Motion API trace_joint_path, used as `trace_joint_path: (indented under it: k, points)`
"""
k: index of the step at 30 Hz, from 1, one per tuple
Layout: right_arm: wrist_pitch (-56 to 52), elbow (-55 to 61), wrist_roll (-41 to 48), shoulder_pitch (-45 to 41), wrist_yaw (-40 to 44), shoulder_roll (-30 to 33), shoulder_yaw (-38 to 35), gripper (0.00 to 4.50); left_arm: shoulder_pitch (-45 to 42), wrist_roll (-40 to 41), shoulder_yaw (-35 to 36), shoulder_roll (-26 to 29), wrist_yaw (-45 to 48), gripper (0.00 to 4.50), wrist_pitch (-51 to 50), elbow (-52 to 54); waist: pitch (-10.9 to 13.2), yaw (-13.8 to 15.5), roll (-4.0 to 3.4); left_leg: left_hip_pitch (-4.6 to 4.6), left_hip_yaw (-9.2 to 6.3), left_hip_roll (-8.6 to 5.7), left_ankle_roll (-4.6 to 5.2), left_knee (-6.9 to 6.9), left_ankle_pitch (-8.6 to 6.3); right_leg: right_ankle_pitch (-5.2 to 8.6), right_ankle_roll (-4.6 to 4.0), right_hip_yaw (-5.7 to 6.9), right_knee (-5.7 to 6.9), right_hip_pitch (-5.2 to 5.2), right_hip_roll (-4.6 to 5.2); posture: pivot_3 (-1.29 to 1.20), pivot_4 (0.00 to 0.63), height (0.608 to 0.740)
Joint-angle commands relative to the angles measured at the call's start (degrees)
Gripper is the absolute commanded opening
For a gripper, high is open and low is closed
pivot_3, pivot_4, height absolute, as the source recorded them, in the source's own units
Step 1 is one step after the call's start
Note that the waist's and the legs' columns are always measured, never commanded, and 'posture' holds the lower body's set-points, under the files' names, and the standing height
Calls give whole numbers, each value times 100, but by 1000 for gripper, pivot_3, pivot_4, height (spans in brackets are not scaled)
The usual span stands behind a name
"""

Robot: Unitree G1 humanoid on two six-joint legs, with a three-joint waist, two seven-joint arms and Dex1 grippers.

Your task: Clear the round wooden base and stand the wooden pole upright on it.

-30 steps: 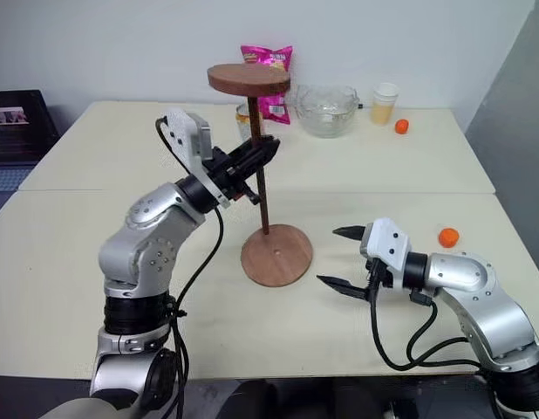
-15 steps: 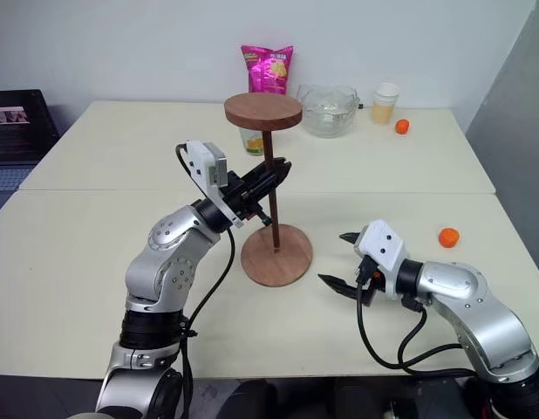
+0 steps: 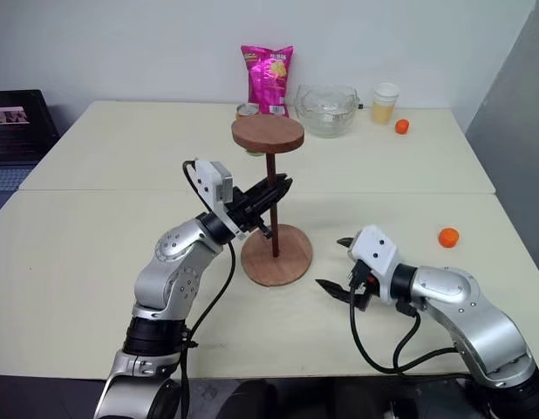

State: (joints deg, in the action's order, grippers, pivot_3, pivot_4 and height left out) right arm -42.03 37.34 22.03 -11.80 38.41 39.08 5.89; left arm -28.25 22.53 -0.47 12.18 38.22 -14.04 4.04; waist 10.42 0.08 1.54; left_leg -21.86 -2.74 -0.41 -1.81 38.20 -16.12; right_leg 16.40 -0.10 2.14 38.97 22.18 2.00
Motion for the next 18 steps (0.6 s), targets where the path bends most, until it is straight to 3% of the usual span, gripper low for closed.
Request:
trace_joint_path:
  k: [1, 18]
  points:
    - [-85, 199, 146, -117, -26, -73, -28, 4500, -14, -78, -26, 23, 33, 269, 268, 26, 0, 0, 0, 0, -1, 0, 0, 0, 0, 0, 0, 1, 0, 0, -1, 0, 150, 740]
    - [-202, 240, 231, -117, 47, 30, -46, 4500, 64, -213, -121, -128, -86, 269, 576, -89, 0, 0, 0, 1, -2, 0, 17, 0, -9, 0, 0, 1, 1, -1, -1, 0, 150, 740]
